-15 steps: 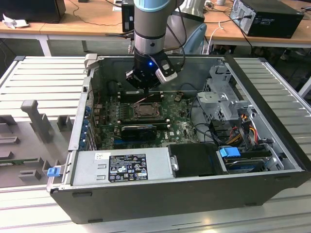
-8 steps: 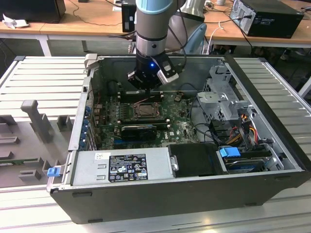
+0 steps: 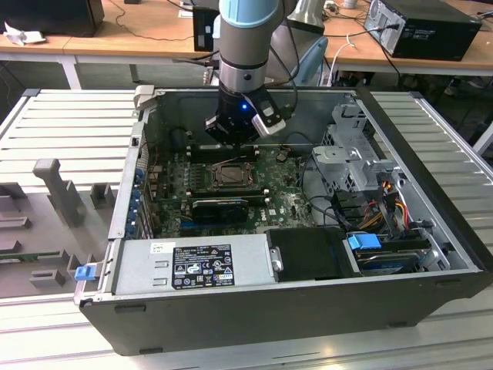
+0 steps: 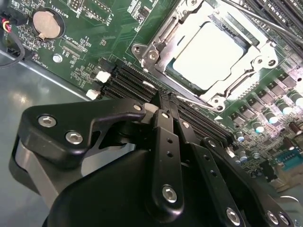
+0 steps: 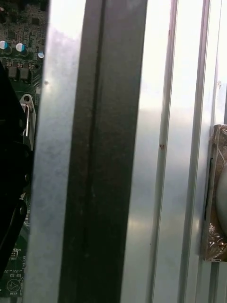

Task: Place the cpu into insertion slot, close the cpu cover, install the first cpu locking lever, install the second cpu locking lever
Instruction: 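Install the first cpu locking lever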

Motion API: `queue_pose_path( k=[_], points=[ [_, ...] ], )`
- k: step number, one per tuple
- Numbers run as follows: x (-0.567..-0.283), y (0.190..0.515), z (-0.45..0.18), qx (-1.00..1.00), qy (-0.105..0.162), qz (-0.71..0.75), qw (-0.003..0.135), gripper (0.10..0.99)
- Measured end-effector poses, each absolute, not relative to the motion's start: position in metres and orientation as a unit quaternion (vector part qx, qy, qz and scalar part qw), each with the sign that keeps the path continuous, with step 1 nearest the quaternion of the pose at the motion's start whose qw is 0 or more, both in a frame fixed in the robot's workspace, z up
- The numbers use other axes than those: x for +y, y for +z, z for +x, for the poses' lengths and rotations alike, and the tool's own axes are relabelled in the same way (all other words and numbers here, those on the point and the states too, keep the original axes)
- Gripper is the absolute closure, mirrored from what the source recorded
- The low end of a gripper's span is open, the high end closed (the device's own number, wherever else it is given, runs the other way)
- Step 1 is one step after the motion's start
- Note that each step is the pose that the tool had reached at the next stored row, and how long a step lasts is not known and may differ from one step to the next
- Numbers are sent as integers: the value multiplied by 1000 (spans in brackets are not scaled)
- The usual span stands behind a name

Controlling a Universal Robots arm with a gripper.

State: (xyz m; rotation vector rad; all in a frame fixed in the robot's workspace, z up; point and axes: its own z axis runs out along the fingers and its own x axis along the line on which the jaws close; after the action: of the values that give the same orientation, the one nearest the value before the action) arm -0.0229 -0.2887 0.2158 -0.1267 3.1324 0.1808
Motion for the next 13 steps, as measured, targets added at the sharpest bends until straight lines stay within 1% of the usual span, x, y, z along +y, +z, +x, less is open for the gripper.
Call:
queue_pose_path(
  k=[13],
  points=[
    [-289, 208, -19, 998, 58, -40, 1, 980]
  ],
)
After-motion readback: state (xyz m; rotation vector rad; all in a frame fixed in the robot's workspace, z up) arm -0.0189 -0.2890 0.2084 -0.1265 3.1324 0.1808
